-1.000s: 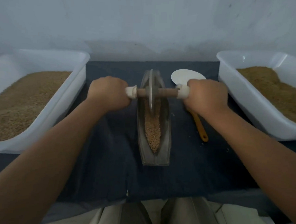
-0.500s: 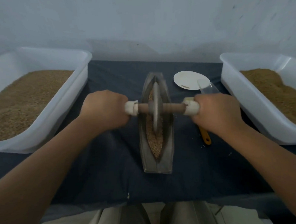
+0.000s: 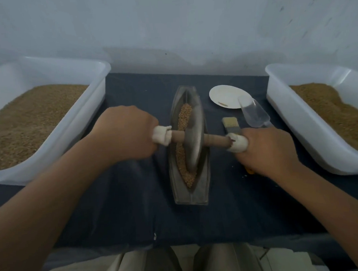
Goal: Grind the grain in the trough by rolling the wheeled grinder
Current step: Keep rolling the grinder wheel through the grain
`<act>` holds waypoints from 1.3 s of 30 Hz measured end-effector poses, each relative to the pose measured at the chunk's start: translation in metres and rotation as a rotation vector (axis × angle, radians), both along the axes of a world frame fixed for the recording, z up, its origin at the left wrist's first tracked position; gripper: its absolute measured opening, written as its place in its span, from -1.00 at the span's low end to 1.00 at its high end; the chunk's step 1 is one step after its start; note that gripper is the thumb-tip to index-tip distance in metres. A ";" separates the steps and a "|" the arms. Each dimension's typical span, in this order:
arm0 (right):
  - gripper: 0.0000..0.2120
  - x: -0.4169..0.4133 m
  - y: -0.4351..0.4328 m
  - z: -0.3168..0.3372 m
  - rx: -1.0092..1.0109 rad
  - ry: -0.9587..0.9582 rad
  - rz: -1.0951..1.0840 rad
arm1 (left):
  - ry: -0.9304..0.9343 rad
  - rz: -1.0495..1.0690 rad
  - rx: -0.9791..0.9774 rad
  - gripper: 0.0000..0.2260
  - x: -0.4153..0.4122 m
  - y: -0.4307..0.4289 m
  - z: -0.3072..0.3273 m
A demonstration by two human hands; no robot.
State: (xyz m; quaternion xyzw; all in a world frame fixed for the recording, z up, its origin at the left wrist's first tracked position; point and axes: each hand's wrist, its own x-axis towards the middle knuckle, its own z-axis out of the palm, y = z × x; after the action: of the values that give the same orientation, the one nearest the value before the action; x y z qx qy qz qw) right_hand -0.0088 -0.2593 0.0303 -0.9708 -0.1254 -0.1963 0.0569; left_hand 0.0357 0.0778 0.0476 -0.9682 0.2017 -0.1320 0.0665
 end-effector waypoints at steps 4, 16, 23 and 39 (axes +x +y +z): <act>-0.66 0.049 0.008 0.000 -0.070 0.024 -0.136 | 0.103 0.110 -0.040 -0.74 0.046 -0.016 0.013; -0.70 0.001 -0.003 0.011 -0.061 0.047 0.038 | 0.125 0.085 -0.025 -0.73 -0.019 0.004 0.001; -0.75 0.076 0.012 0.014 -0.177 0.077 -0.177 | 0.094 0.215 -0.097 -0.72 0.048 -0.020 0.005; -0.75 0.072 0.022 0.031 -0.284 0.074 -0.112 | 0.126 0.254 -0.123 -0.76 0.028 -0.015 -0.010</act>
State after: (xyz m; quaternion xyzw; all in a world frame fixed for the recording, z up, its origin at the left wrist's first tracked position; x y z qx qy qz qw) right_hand 0.0629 -0.2370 0.0618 -0.9811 -0.0956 -0.1437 -0.0876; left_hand 0.0638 0.0627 0.0377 -0.9946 0.0729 -0.0736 0.0105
